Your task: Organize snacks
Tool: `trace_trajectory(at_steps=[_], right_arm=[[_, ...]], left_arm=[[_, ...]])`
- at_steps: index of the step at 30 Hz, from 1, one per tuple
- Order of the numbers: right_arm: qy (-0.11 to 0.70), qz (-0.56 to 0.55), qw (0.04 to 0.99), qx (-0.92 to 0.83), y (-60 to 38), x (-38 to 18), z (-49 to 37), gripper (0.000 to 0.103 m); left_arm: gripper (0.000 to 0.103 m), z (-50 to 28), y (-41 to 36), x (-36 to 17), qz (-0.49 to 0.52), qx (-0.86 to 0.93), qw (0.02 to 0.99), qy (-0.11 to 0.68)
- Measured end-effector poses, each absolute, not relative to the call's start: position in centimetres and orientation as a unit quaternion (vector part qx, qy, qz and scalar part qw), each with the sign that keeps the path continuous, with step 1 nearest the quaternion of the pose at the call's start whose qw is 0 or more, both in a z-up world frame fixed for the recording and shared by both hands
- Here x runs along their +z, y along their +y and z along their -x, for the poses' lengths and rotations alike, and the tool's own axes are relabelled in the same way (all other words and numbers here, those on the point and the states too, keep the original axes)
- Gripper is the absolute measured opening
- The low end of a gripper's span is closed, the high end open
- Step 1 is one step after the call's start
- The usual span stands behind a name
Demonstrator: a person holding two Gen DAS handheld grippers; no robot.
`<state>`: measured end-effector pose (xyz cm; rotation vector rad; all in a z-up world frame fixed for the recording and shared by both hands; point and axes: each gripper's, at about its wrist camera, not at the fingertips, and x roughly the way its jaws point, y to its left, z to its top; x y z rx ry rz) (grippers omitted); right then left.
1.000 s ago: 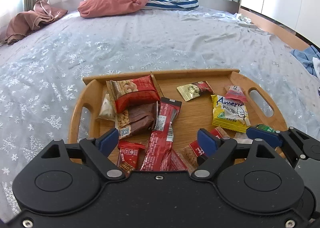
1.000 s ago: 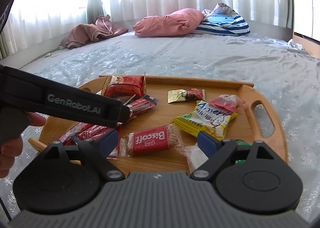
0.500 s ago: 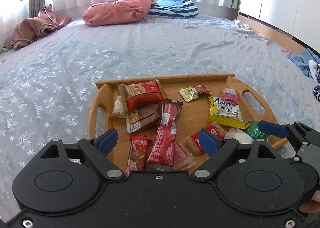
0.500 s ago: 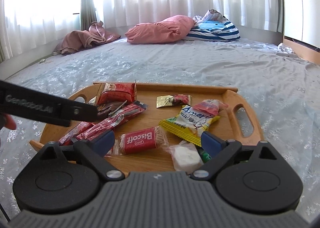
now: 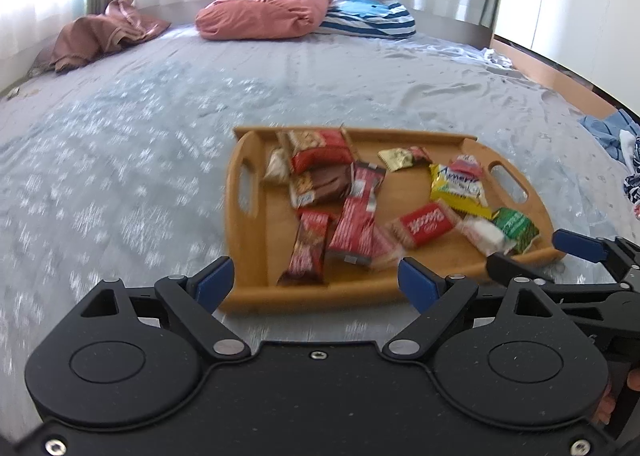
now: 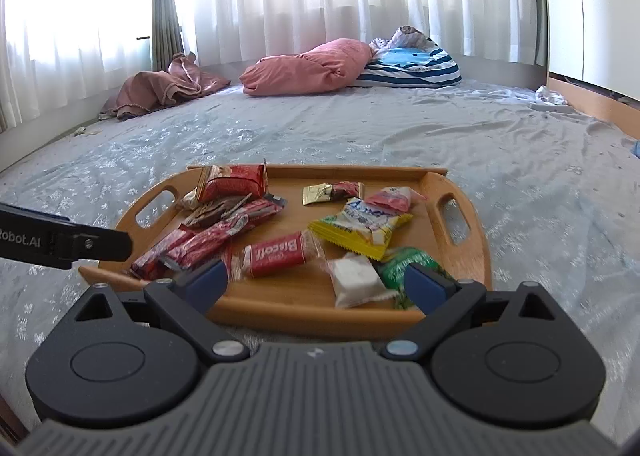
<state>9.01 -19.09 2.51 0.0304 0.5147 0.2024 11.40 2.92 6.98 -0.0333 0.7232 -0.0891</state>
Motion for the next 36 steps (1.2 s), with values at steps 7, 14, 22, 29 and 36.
trace_trajectory(at_steps=[7,14,22,29,36], right_arm=[[0.251,-0.002,0.964,0.093,-18.9,1.7,-6.2,0.102],[0.26,0.004,0.962,0.081,-18.7,0.6,-4.6,0.102],[0.277,0.003,0.959,0.062,-19.0,-1.0,-3.3,0.102],[0.308,-0.003,0.95,0.056,-19.4,-2.5,-3.4,0.103],[0.311,0.015,0.949,0.052,-18.7,-3.0,-3.5,0.103]], left_arm=[[0.088,-8.3,3.6,4.7,0.019,-0.015,0.933,0.359],[0.088,-7.3,3.2,2.5,0.026,-0.004,0.926,0.375],[0.091,-6.7,1.7,0.4,0.005,0.002,0.925,0.381],[0.1,-6.6,1.0,-0.4,-0.012,0.0,0.927,0.375],[0.103,-6.5,0.9,-0.8,-0.014,-0.003,0.929,0.37]])
